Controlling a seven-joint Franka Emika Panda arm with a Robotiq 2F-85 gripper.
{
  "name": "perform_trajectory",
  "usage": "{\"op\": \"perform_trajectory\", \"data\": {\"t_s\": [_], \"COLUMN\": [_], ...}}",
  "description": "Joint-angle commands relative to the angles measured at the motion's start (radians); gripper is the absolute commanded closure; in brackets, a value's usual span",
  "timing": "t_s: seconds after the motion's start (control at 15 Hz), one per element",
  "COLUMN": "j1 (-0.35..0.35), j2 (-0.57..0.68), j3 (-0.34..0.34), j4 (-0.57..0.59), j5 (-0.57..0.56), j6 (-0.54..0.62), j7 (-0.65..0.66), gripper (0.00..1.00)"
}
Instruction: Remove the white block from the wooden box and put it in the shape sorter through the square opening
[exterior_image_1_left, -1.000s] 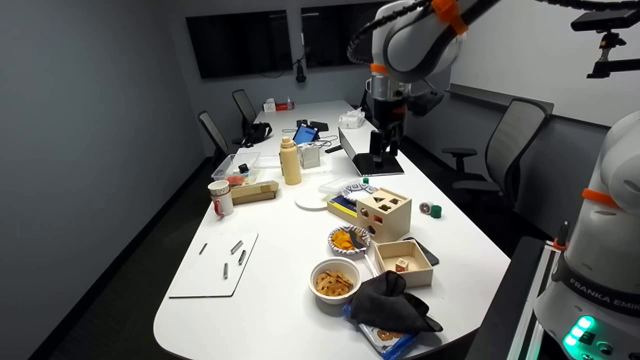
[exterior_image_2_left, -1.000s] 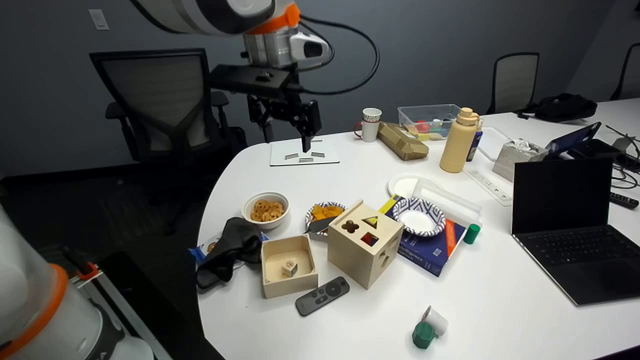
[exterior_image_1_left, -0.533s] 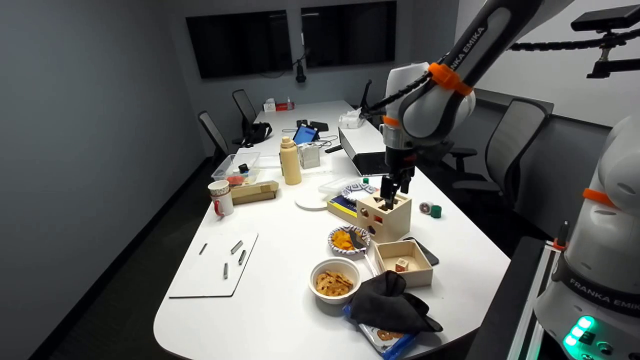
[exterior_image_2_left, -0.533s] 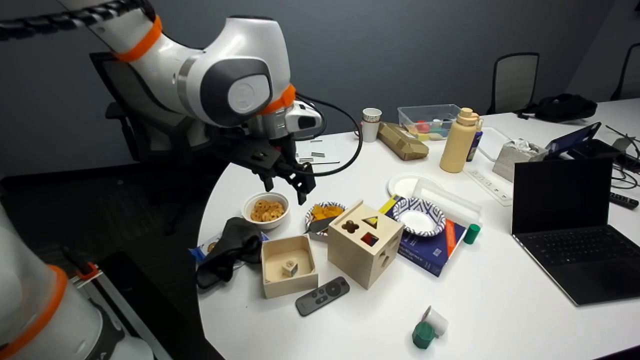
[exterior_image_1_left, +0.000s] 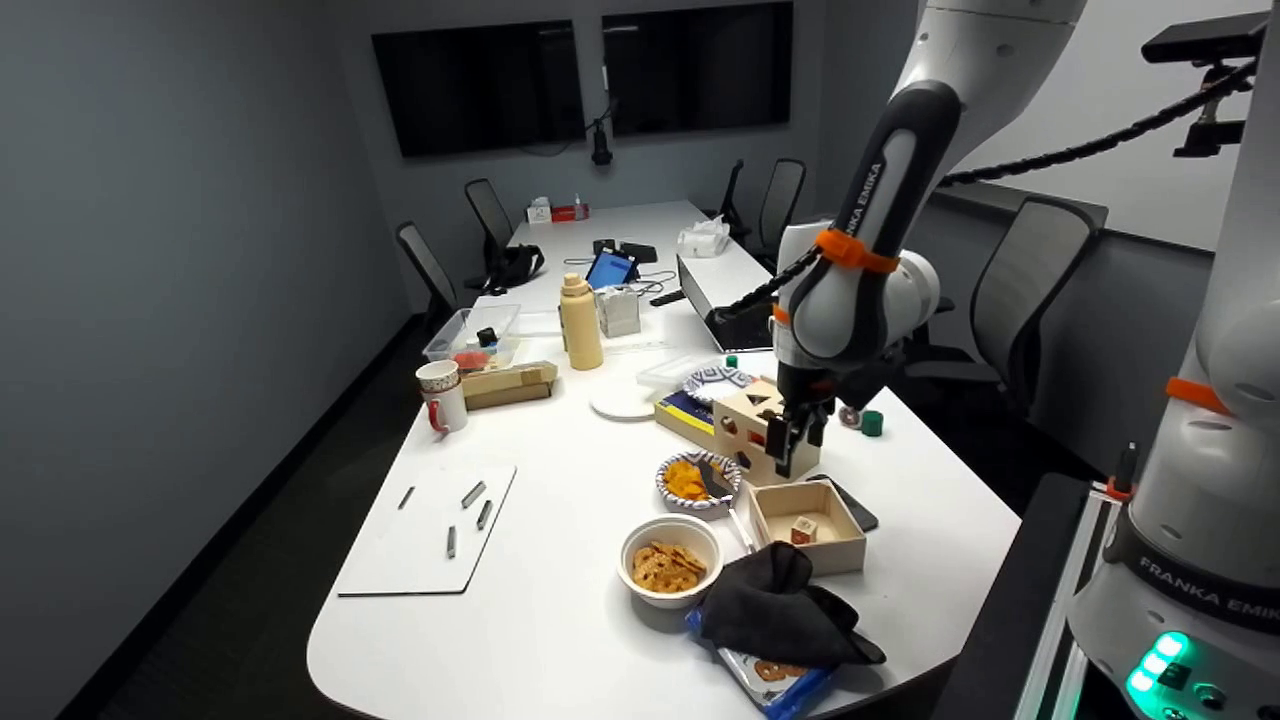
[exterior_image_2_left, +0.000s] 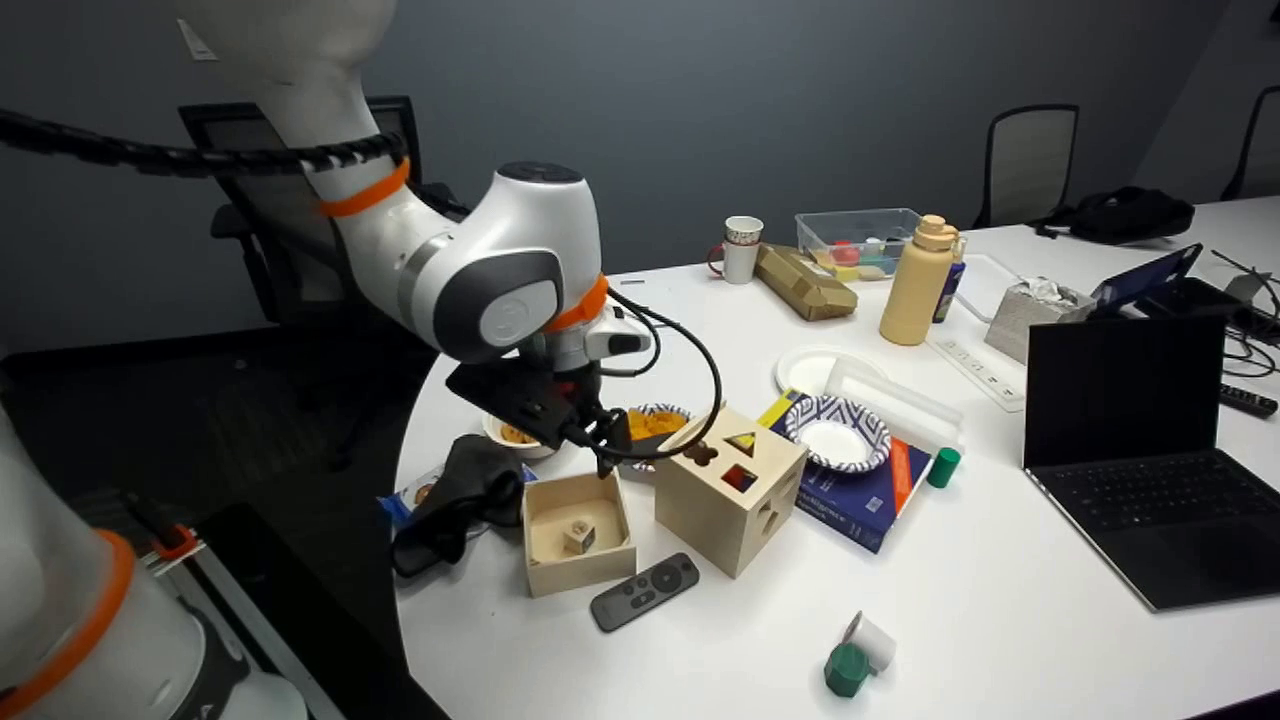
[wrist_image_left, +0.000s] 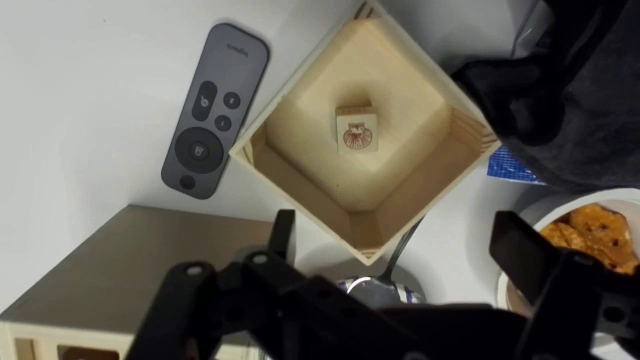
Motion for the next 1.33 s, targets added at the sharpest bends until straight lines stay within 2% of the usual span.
{"op": "perform_trajectory", "data": {"t_s": [0.0,0.2,0.4,1.07,1.27], "j1": [-0.05,-0.132,-0.201,-0.338,-0.347], "j2": [0.098,0.171,0.238,0.401,0.43], "j3": [0.067,0.16,0.213,0.261,0.258], "j4": [0.001,0.02,0.037,0.093,0.111], "j5": [0.13,0.194,0.183,0.083,0.057], "j6": [0.081,0.106,0.136,0.249,0.263], "j7": [-0.097,-0.147,-0.148,-0.1,-0.087], "gripper": [0.0,0.0,0.0,0.0,0.0]}}
